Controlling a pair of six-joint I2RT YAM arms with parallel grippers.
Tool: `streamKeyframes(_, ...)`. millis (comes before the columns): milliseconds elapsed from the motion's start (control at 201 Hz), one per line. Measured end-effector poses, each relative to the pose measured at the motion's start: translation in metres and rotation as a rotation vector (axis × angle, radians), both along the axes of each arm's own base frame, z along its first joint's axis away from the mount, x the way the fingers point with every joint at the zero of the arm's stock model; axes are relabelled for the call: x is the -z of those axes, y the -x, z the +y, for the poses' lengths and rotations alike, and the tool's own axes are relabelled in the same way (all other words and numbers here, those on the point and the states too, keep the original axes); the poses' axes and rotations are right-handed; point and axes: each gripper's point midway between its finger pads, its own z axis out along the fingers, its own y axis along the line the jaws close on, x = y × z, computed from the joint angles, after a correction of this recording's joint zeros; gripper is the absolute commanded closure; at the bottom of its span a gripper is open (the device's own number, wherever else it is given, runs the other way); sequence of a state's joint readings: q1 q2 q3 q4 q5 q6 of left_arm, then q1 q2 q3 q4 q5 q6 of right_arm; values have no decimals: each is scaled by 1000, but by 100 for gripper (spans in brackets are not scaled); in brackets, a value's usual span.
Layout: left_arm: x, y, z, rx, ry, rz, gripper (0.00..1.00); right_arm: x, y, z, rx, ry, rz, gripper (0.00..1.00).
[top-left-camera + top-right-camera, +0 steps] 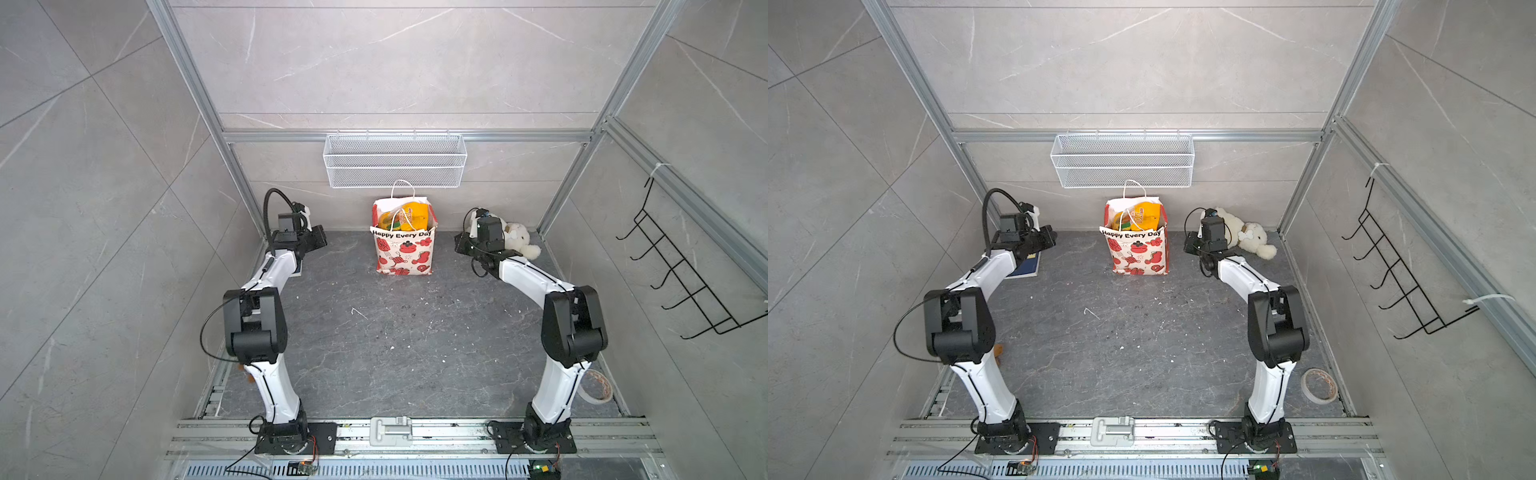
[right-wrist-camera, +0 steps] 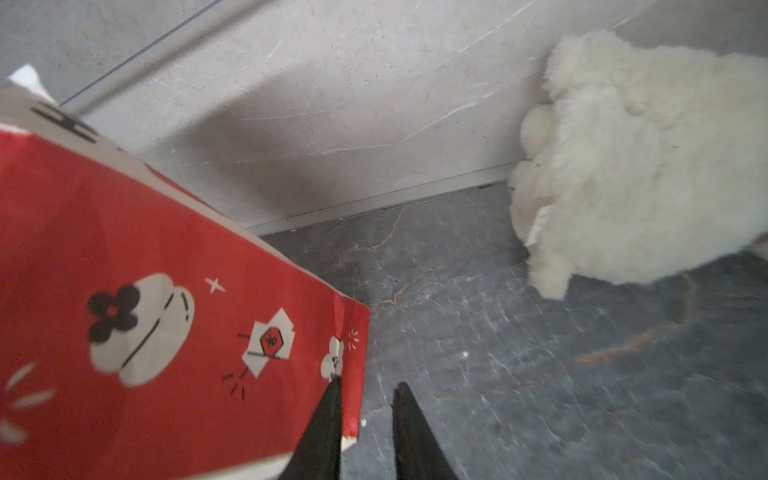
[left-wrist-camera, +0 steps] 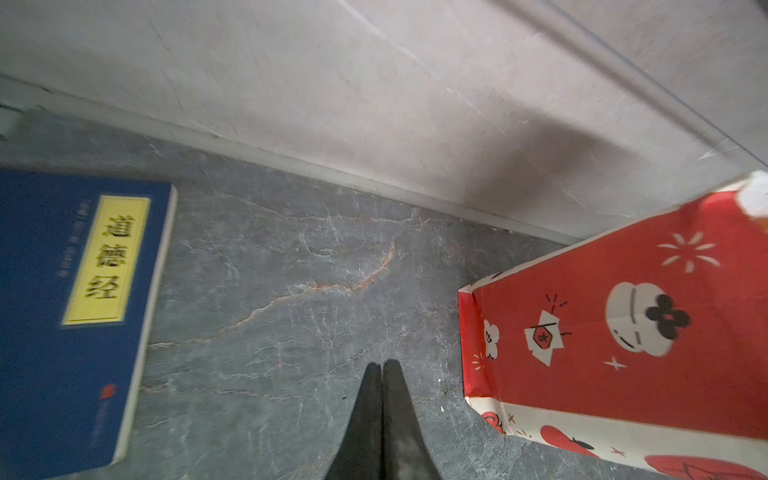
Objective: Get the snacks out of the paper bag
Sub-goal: 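Reach both grippers forward to either side of the paper bag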
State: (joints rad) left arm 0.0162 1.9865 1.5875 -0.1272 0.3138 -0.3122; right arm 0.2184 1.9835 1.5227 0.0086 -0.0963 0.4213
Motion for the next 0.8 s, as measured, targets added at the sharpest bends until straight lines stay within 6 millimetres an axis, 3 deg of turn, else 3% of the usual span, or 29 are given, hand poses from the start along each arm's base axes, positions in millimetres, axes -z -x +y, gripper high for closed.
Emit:
streamKeyframes(65, 13, -9, -6, 15, 9, 35, 100, 5, -14, 8, -10, -30, 12, 75)
streamKeyframes(209, 21, -30, -28, 63, 35, 37, 100, 19, -40, 19, -17, -84, 34, 74)
streamKeyframes(338, 34, -46, -61, 121, 61, 40, 100, 37, -57, 28, -25, -120, 61, 74)
streamKeyframes(493, 65, -66, -98, 169, 114, 51, 100, 57, -75, 36, -30, -155, 85, 74)
streamKeyframes(662, 100, -86, -125, 200, 171, 78, 100, 64, -93, 48, -56, -198, 92, 74)
streamKeyframes(796, 111, -97, -137, 205, 210, 79, 100, 64, -101, 56, -81, -232, 96, 72)
